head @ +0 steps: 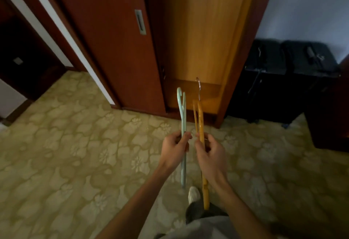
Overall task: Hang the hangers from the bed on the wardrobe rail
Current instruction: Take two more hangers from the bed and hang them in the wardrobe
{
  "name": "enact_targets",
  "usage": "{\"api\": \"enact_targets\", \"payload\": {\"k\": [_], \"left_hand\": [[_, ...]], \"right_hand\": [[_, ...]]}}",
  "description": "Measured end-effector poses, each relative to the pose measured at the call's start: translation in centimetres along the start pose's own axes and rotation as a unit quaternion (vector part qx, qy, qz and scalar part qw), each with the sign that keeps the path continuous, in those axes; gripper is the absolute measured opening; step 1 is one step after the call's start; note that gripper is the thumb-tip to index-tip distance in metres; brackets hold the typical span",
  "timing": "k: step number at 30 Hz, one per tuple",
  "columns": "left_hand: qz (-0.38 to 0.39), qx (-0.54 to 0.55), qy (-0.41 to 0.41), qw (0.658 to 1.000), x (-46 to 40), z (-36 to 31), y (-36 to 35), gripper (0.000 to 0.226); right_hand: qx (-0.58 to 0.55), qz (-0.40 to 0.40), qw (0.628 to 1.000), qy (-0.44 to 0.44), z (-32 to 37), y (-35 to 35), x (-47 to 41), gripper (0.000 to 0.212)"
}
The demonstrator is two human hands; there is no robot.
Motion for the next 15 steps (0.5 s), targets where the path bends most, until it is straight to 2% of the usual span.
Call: {"api": "enact_targets", "payload": {"k": [8,15], "left_hand": [[0.005,0.045,-0.059,0.997,-18.0,-10.9,0.6,0.029],[0.015,0.030,-0.123,0.992,-33.7,-19.2,3.0,0.031]], "right_hand": [[-0.015,0.002,0.999,0.035,7.5,-2.4,-20.0,0.016],[-0.001,-0.007,0.997,0.074,14.7,-5.4,-36.4,0.021]]}}
Point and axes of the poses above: each hand's wrist, its own x-axis away from the middle knuckle, its own y-axis out of the back of the hand, z = x × y, the point moved 2 cm from there along -x, towards the middle knuckle, and after that the axes turned 3 degrees about y, right-handed, at the moved point
